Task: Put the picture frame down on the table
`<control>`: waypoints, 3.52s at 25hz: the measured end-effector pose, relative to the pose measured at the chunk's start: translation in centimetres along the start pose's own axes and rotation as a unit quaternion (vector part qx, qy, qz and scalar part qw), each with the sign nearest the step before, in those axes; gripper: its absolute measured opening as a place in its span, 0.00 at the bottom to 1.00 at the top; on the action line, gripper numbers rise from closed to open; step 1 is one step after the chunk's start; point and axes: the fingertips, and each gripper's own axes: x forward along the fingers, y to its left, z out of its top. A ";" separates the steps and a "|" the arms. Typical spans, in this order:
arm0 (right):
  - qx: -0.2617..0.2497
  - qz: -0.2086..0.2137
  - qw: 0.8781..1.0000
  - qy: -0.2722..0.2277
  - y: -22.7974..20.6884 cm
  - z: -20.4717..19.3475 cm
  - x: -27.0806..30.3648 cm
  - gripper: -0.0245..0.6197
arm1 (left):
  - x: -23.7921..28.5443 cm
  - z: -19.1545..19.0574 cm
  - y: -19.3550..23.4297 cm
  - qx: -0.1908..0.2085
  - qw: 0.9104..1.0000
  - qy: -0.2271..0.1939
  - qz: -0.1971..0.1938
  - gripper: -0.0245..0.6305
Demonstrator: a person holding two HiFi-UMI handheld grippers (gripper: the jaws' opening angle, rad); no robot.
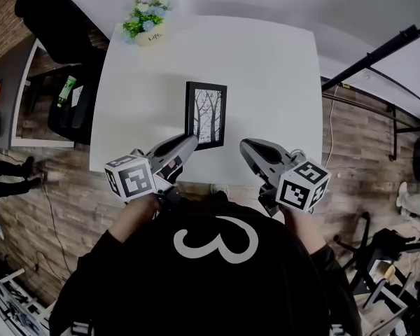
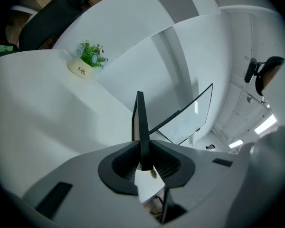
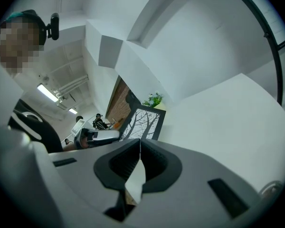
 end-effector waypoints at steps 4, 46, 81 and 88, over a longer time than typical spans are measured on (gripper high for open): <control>0.004 -0.004 1.000 0.003 -0.5 -0.3 -0.5 0.08 | 0.7 -0.6 0.3 -0.012 1.000 0.006 0.006 0.16; 0.043 -0.020 0.999 0.012 -3.2 -3.1 -2.2 0.08 | 3.0 -4.1 7.2 -0.117 0.991 0.028 0.051 0.17; 0.055 -0.012 0.998 0.030 -4.0 -3.5 -1.0 0.08 | 3.1 -5.5 10.2 -0.008 0.987 0.076 0.139 0.23; 0.063 0.005 0.997 0.043 -3.9 -4.0 0.2 0.08 | 3.3 -5.7 10.6 -0.009 0.985 0.086 0.150 0.29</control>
